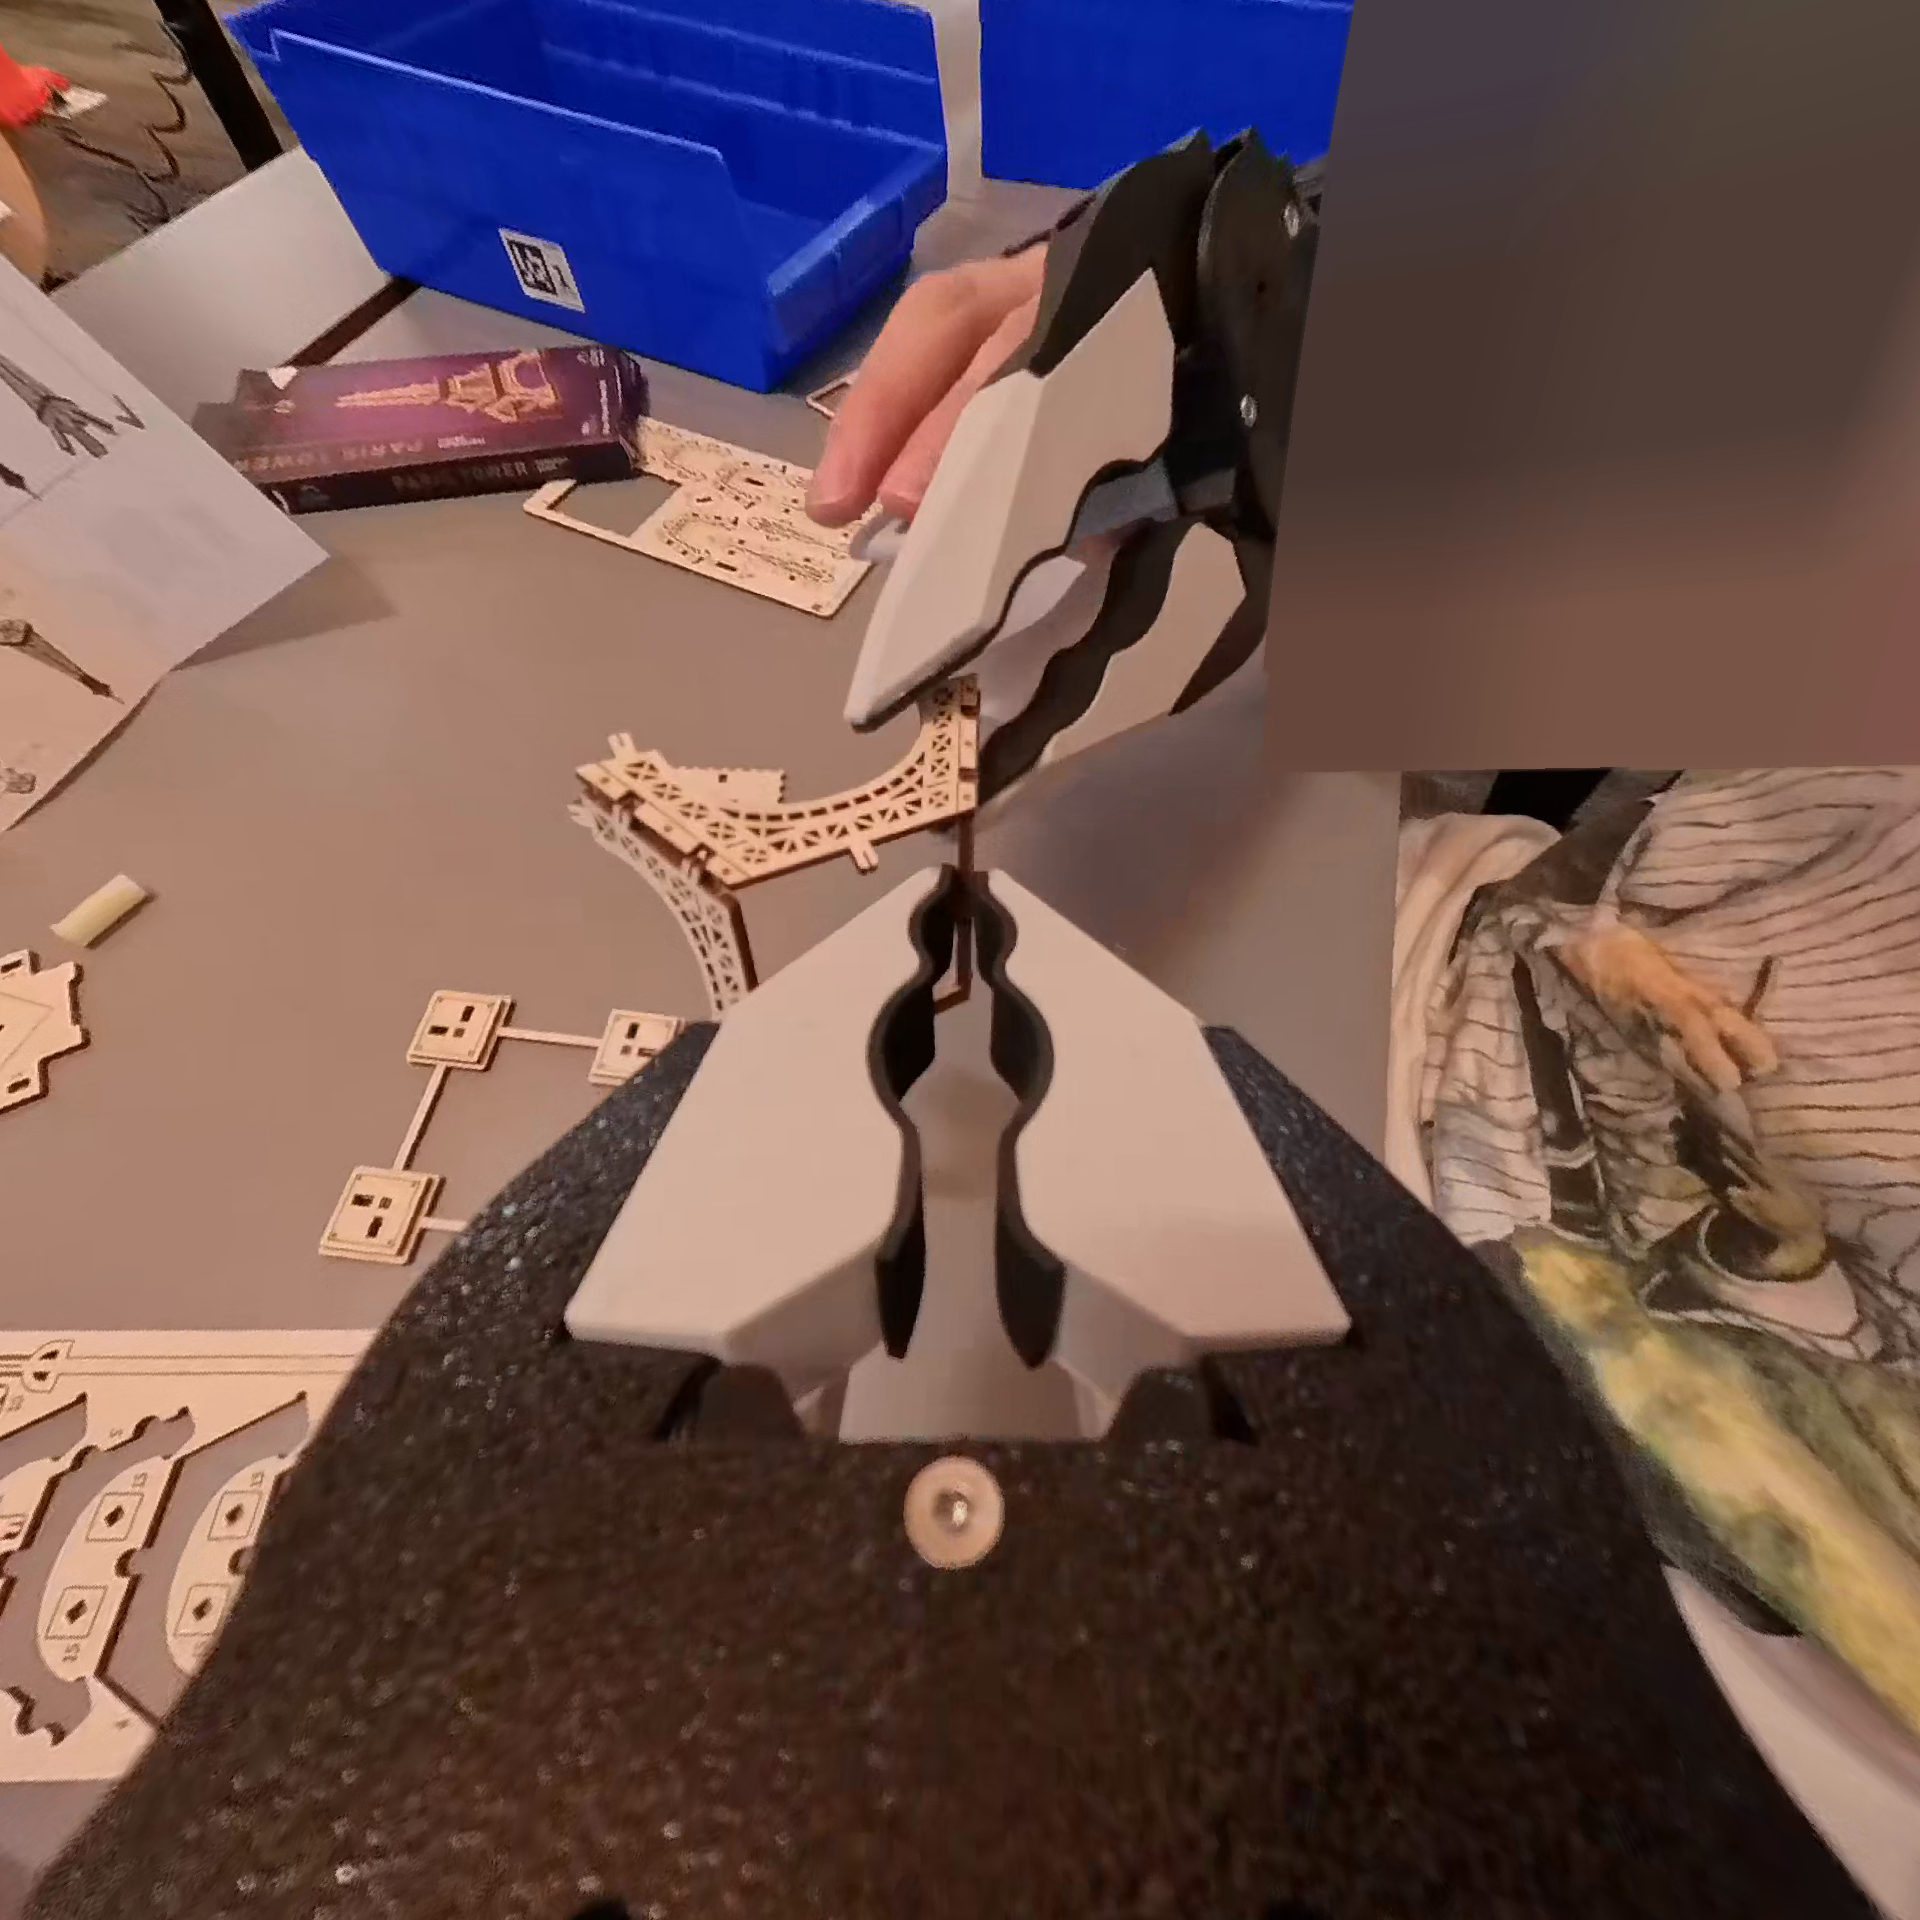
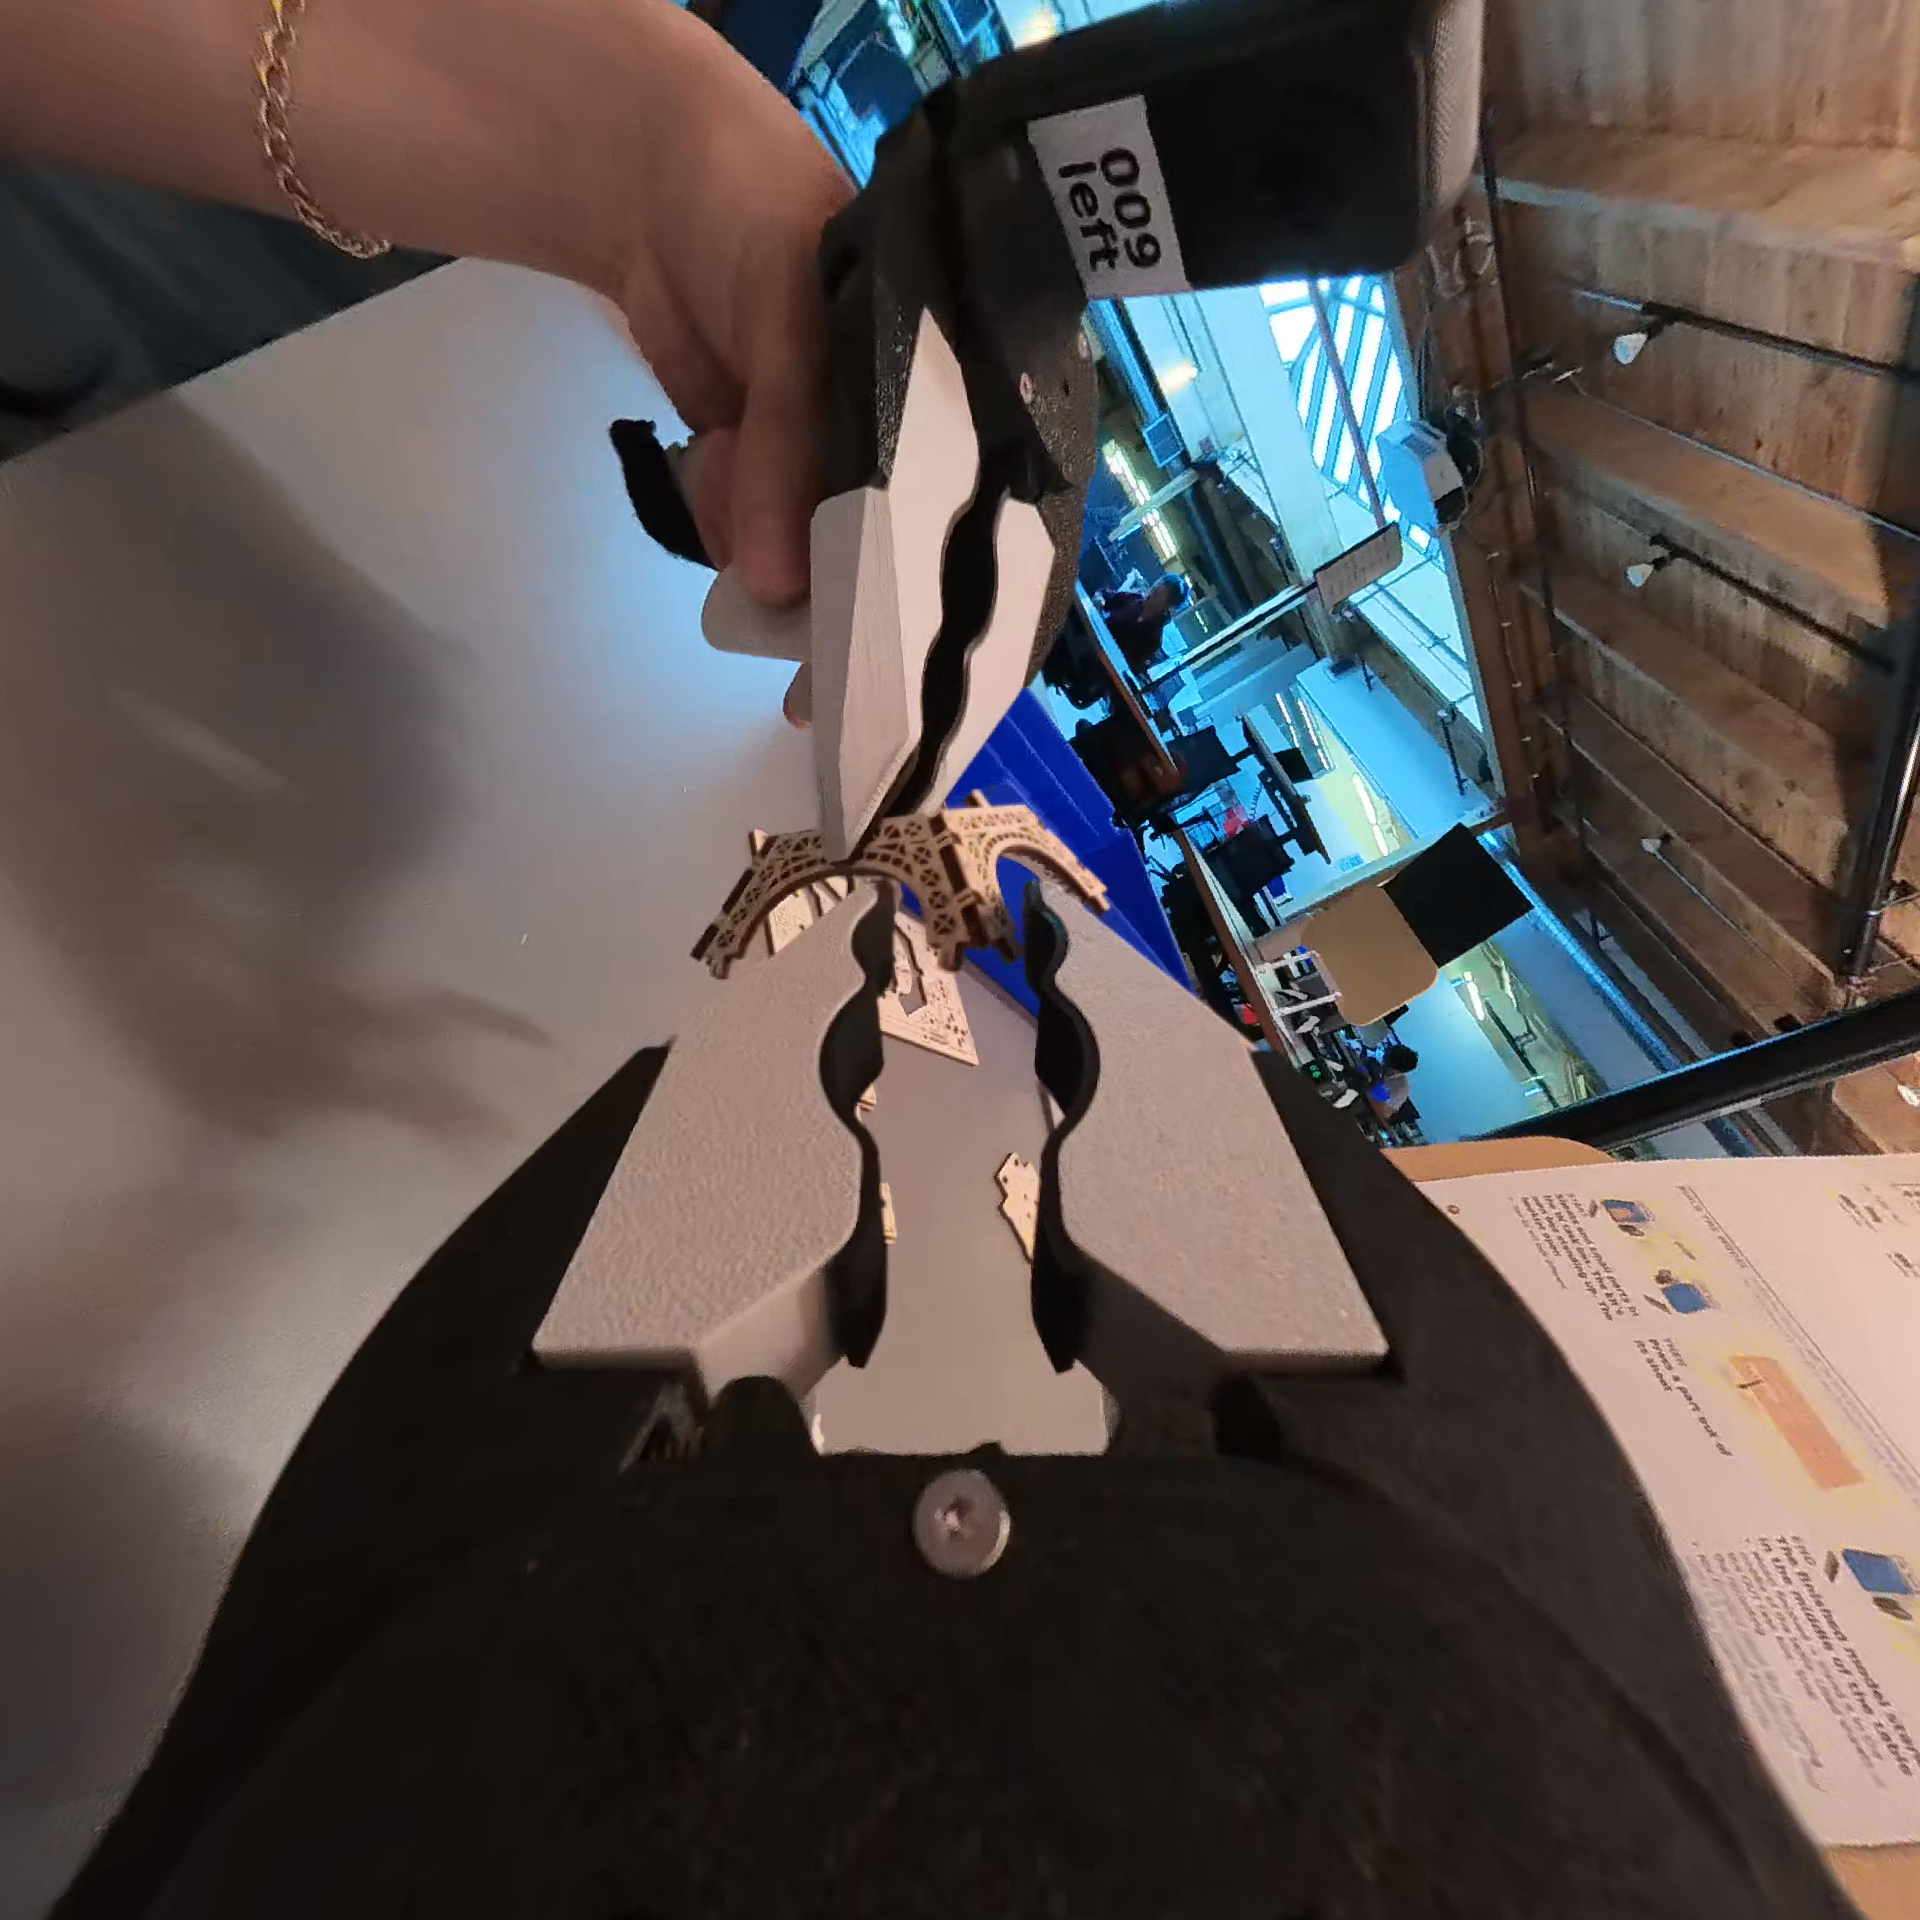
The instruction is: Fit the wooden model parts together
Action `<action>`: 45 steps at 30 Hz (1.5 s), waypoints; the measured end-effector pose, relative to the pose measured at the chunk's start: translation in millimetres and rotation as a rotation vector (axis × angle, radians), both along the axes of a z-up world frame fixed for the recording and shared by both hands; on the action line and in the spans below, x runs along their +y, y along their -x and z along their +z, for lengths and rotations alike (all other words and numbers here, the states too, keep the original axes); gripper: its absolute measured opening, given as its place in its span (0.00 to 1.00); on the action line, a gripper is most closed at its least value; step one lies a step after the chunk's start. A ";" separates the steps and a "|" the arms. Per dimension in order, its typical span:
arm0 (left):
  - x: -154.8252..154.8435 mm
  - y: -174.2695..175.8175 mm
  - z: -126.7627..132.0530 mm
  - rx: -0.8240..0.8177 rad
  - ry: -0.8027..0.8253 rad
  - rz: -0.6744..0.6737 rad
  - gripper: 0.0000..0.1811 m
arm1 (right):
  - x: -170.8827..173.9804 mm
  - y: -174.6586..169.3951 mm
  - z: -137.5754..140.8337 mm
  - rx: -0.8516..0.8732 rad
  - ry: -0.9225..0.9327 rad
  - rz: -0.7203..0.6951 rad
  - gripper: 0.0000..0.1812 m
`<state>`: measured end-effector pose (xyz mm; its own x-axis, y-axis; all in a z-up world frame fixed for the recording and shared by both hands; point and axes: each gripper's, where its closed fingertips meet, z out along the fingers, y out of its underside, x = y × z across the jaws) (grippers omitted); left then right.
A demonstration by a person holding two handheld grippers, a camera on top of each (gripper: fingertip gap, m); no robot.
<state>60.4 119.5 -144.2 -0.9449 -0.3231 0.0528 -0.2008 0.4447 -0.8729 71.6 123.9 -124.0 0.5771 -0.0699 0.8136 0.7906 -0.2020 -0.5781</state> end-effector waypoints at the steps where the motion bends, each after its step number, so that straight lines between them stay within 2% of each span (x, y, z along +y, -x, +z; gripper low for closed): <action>1: -0.3 0.8 -0.9 0.007 0.000 -0.006 0.00 | -0.1 0.6 0.1 -0.012 0.005 -0.002 0.11; 5: 0.9 0.8 -2.2 0.046 0.016 -0.010 0.00 | 0.3 -2.0 -2.6 -0.045 0.028 -0.031 0.10; 8: 2.6 0.4 -3.9 0.100 0.038 -0.012 0.00 | 2.2 -2.9 -7.8 -0.024 0.044 -0.034 0.13; 11: 4.1 1.2 -5.1 0.164 0.066 -0.024 0.00 | 1.6 -4.5 -10.8 0.020 0.053 -0.034 0.08; 15: 3.6 -1.0 -5.3 0.241 0.120 -0.012 0.00 | 0.5 -9.5 -15.2 0.035 0.075 -0.059 0.08; 18: 2.3 -1.1 -3.2 0.332 0.187 -0.015 0.00 | 1.1 -11.2 -13.2 -0.034 0.065 -0.083 0.20; 20: 2.7 -0.8 -5.1 0.365 0.197 -0.018 0.00 | 2.4 -10.7 -14.6 -0.074 0.077 -0.091 0.22; 28: 5.5 -4.0 -4.8 0.499 0.298 -0.019 0.00 | 2.1 -8.7 -11.9 0.007 0.047 -0.070 0.07; 34: 6.8 -5.4 -0.5 0.551 0.372 -0.043 0.00 | 1.0 -12.1 -8.2 0.103 0.014 -0.070 0.07; 38: 9.0 -7.4 2.3 0.562 0.404 -0.045 0.00 | -3.7 -17.8 -3.6 0.101 -0.011 -0.092 0.09; 39: 9.1 -7.4 3.1 0.566 0.411 -0.048 0.00 | -4.1 -17.3 -4.1 0.094 -0.007 -0.088 0.06; 45: 9.8 -9.8 1.0 0.560 0.402 -0.034 0.00 | -4.1 -20.1 -7.9 0.055 0.040 -0.120 0.05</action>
<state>70.1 129.3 -143.2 -0.7496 -0.1472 0.6454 -0.6612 0.1221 -0.7402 91.7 119.9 -131.9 0.6104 -0.1092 0.7845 0.7268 -0.3165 -0.6096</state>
